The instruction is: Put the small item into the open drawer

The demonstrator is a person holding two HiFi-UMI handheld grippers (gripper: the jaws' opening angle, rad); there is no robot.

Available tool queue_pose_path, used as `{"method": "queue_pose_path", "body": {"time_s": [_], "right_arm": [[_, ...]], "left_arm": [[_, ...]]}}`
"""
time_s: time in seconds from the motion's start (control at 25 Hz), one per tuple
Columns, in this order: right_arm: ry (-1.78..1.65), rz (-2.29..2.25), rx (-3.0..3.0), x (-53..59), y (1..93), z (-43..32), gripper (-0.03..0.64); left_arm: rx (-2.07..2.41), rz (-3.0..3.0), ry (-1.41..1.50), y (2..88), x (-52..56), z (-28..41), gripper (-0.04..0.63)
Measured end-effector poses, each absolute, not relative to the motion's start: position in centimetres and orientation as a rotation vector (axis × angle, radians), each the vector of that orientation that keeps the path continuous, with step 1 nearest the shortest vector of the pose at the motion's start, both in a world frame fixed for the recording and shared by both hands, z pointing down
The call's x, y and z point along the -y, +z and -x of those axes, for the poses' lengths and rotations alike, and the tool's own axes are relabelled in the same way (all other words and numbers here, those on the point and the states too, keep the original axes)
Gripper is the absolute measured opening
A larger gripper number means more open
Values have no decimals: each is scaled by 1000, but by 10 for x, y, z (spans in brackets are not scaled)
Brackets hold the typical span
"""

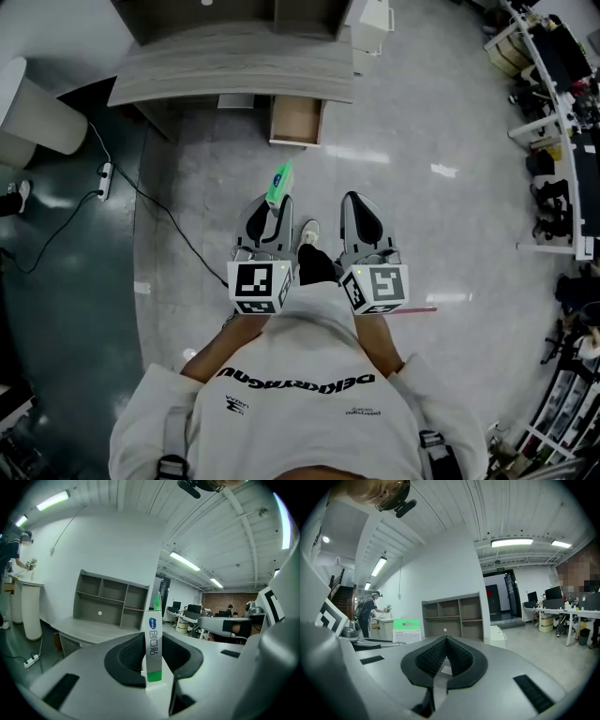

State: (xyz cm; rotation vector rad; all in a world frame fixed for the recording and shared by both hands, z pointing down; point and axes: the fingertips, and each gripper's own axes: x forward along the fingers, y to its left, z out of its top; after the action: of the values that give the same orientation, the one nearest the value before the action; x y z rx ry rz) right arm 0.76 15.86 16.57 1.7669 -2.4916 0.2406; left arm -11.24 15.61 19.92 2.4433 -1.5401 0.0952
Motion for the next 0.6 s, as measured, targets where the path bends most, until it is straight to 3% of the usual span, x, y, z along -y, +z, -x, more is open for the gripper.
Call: {"method": "queue_pose_path", "body": {"time_s": [0.6], "right_arm": [[370, -1669, 2474, -28, 214, -38, 32]], "left_arm": [[1567, -2365, 225, 248, -32, 78, 98]]}}
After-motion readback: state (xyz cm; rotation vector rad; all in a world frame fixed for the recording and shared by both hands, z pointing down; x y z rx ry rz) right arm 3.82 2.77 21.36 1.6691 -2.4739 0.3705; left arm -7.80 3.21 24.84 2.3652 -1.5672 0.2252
